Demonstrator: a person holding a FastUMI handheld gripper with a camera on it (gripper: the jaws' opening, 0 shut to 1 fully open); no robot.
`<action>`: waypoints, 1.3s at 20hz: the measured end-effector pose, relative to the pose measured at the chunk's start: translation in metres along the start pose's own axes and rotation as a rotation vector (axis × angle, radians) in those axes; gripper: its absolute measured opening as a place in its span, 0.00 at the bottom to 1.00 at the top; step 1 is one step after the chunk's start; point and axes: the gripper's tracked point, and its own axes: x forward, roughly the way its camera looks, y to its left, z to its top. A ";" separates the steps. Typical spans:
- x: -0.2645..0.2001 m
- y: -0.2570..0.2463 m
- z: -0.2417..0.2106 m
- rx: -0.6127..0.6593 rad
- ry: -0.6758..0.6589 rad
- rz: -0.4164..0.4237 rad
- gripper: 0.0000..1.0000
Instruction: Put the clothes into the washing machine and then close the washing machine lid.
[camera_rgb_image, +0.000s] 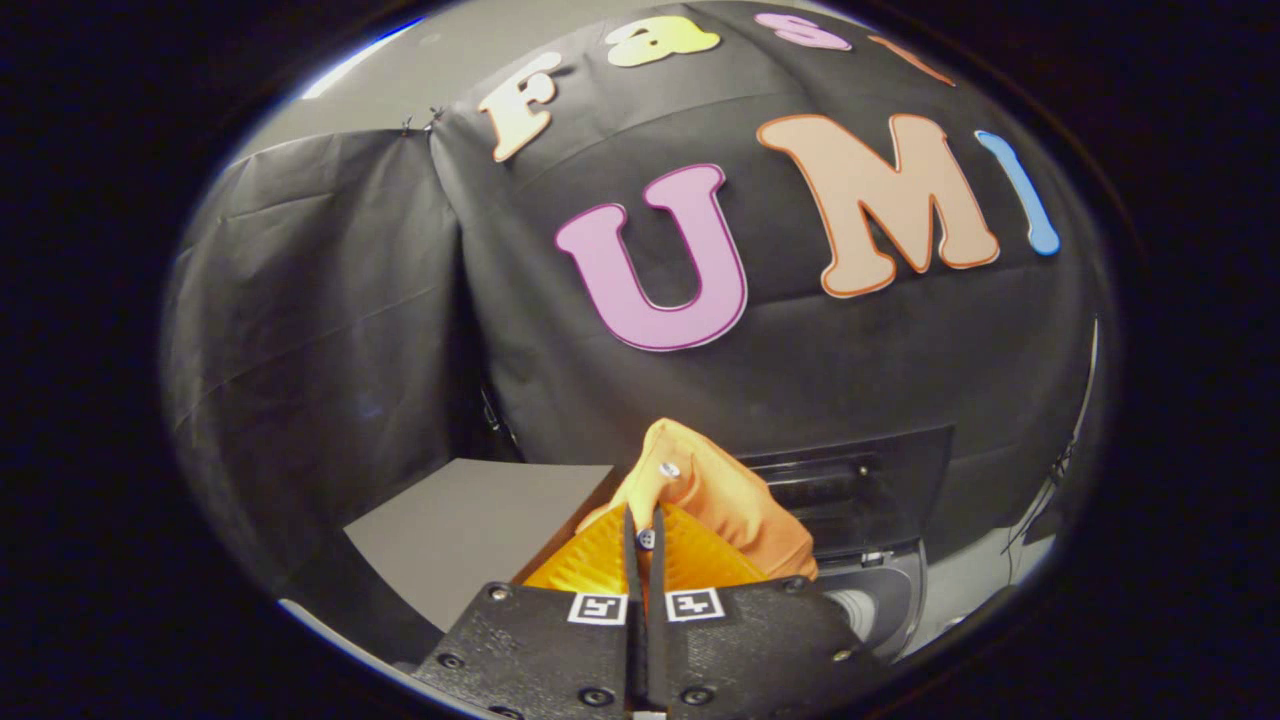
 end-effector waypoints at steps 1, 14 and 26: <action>0.004 -0.008 -0.008 0.003 0.013 -0.006 0.00; 0.043 -0.071 -0.114 0.050 0.100 -0.036 0.00; 0.093 -0.090 -0.223 0.071 0.169 -0.048 0.00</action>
